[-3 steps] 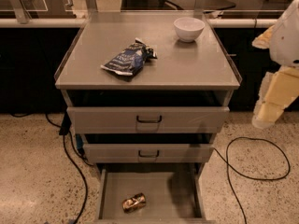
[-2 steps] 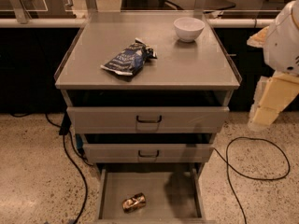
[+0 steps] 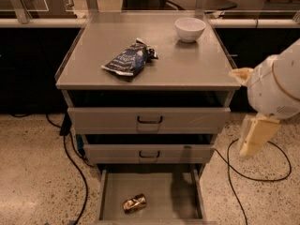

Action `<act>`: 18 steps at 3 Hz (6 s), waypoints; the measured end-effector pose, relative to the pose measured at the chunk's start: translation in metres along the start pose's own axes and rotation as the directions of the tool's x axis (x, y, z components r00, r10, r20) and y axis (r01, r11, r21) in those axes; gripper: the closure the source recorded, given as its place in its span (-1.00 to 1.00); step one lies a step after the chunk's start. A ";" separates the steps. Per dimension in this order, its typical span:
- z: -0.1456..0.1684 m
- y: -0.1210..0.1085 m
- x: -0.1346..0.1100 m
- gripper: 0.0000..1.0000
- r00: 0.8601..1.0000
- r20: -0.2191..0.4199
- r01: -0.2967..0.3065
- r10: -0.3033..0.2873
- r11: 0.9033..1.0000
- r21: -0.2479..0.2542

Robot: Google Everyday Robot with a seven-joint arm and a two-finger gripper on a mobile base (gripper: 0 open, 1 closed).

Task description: Pick orange can from bottom drawer and place on counter

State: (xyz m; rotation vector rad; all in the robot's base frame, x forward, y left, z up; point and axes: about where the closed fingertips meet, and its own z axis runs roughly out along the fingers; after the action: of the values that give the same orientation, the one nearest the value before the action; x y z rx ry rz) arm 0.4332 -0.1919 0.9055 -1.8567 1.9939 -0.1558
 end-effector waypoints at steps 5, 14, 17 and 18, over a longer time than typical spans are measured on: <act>0.244 0.079 0.054 -1.00 0.975 0.215 0.092 -0.059 0.985 -0.145; 0.570 0.147 -0.025 -1.00 0.833 0.539 0.261 -0.123 0.947 -0.189; 0.627 0.185 -0.089 -1.00 0.743 0.663 0.331 -0.091 0.911 -0.245; 0.634 0.208 -0.099 -1.00 0.804 0.572 0.378 -0.164 0.883 -0.277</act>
Offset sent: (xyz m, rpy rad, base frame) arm 0.0284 -0.0181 -0.2480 0.2395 0.1045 0.2514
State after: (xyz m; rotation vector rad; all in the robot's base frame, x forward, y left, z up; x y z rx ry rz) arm 0.4754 0.0489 0.2772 -2.1169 1.4195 0.6537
